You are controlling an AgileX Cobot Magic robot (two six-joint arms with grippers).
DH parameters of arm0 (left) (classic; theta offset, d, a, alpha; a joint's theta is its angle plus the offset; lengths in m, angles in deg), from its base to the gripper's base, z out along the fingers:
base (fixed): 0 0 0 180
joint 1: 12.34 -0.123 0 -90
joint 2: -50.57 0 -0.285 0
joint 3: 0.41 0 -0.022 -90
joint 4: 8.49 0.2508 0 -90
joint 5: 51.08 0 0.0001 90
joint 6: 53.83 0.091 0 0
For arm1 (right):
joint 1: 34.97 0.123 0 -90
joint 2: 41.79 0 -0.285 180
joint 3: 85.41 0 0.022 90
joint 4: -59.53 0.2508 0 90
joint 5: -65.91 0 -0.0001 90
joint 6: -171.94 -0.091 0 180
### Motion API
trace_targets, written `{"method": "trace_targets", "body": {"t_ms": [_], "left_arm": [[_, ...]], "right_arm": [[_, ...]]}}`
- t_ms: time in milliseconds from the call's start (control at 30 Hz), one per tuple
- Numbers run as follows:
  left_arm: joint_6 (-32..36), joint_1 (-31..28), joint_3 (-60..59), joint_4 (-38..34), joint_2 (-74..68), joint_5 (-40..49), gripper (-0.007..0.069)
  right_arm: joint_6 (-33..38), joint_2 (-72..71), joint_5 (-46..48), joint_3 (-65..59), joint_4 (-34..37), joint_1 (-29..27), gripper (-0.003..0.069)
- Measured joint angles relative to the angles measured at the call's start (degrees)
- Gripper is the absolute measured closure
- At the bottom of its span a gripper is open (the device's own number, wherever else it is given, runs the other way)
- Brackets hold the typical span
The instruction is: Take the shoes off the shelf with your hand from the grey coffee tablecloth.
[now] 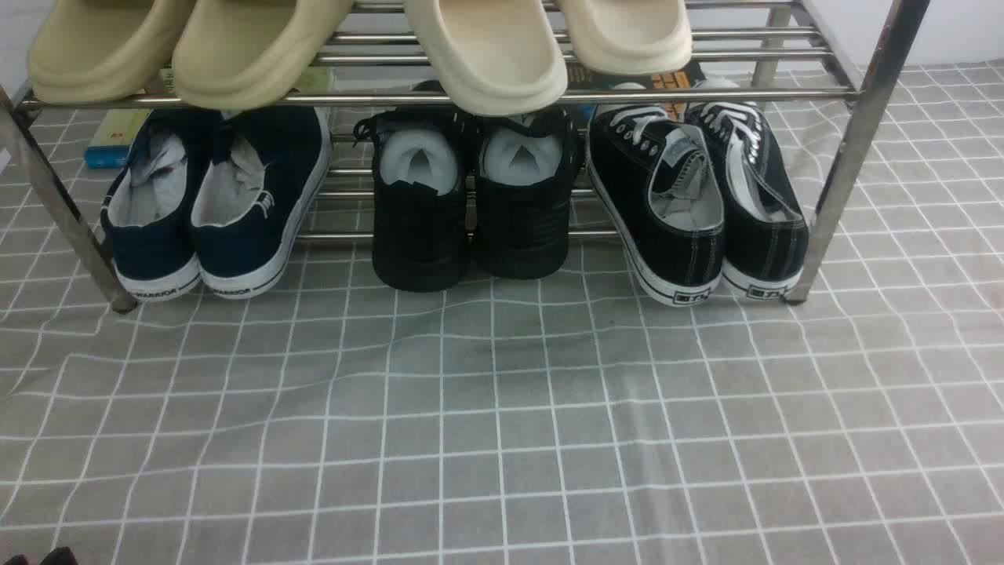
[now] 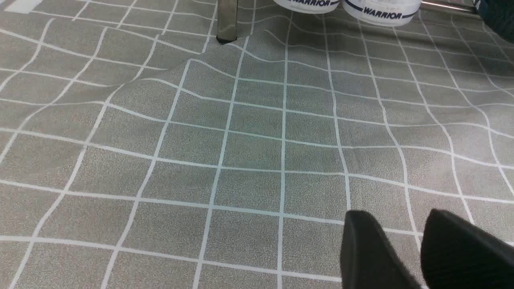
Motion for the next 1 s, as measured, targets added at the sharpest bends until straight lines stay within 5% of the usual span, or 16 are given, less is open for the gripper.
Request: {"method": "trace_targets", "body": {"t_ms": [1000], "left_arm": [[0.0, 0.0, 0.0, 0.0, 0.0, 0.0, 0.0385]], "right_arm": [[-0.2, 0.0, -0.5, 0.0, -1.2, 0.0, 0.042]]}}
